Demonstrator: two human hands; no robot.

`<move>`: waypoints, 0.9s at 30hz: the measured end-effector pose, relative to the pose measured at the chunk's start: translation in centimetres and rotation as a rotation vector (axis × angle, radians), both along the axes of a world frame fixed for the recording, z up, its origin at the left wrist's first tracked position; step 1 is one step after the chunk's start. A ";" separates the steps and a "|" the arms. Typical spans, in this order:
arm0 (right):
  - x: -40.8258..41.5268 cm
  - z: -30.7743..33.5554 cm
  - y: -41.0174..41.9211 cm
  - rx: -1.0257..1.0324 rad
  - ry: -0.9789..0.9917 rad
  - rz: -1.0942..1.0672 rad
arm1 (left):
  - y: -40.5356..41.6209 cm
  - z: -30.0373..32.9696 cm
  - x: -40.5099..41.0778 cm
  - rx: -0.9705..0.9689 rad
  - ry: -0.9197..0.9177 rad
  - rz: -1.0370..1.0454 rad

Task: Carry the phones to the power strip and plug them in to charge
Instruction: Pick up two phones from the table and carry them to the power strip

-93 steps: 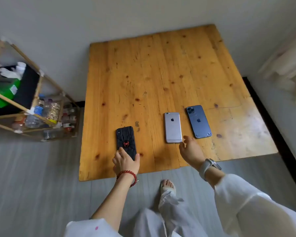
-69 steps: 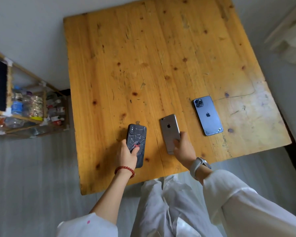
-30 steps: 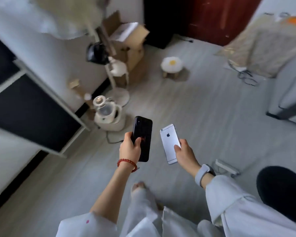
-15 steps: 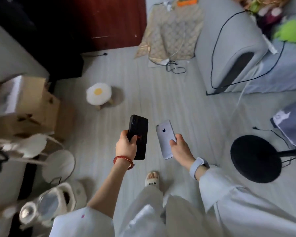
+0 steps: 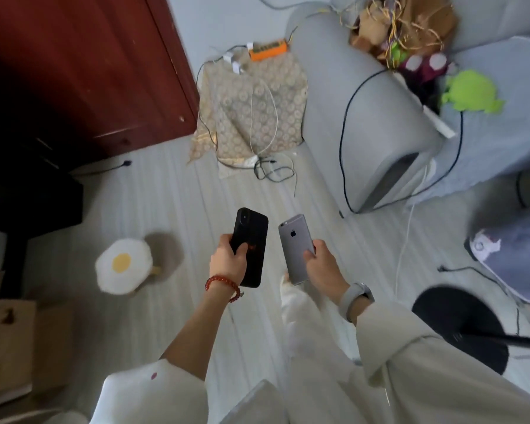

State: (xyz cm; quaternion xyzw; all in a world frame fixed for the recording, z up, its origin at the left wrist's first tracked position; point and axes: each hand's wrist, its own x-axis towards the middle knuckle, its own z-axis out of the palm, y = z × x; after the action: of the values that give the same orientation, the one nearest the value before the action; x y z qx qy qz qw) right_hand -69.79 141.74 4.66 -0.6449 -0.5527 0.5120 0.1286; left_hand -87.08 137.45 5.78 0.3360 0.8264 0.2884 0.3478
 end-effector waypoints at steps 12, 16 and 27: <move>-8.0 3.0 31.0 0.115 -0.010 0.060 | 29.8 2.6 -8.2 0.030 -0.040 0.050; -11.9 1.3 39.8 0.106 -0.009 0.050 | 38.5 0.5 -12.2 0.021 -0.058 0.055; -21.5 -4.4 65.4 -0.048 -0.141 -0.039 | 63.5 -6.0 -22.3 -0.097 -0.192 0.127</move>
State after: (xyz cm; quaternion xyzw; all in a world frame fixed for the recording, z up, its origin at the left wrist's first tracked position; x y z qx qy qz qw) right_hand -91.30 207.11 0.28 -0.6929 -0.5352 0.4759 0.0837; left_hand -109.38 200.97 -0.27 0.2366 0.8220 0.3003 0.4220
